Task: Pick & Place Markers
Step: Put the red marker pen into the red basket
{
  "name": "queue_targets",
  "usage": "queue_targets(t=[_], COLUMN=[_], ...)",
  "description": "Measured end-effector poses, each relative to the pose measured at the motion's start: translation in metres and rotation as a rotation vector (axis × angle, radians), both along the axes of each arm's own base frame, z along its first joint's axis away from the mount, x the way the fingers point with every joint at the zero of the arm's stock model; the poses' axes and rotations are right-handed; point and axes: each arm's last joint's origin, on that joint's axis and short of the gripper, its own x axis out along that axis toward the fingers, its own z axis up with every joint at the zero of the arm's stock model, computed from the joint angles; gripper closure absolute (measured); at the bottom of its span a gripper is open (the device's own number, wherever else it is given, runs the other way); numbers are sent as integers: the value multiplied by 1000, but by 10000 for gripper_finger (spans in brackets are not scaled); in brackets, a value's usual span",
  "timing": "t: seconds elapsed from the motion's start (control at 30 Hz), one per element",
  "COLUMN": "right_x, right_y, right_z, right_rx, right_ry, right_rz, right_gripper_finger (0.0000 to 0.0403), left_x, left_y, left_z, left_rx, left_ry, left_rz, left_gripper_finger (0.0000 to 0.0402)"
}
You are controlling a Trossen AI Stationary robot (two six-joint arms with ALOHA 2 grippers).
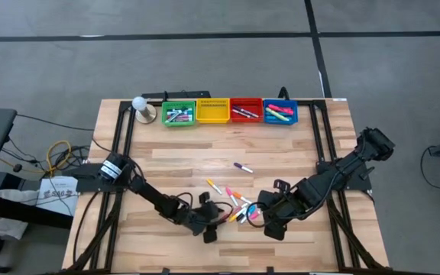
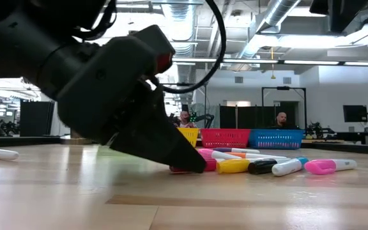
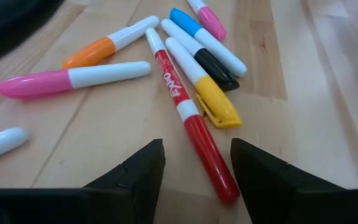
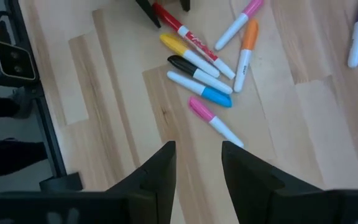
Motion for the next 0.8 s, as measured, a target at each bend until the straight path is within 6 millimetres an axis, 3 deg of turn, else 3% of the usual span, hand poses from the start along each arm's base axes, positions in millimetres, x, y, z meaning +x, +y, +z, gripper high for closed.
queue_targets(t=[0.6,0.8], right_x=[0,1], right_y=[0,0], right_z=[0,0], right_rx=[0,-9], right_ry=[-9,-20], right_rz=[-25,-35], right_gripper_finger=[285,285], left_x=[2,2], left_y=[5,6], left_z=[-2,4], left_rx=[-62,-80], left_ry=[41,33], left_rz=[-28,-30], left_gripper_finger=[351,363])
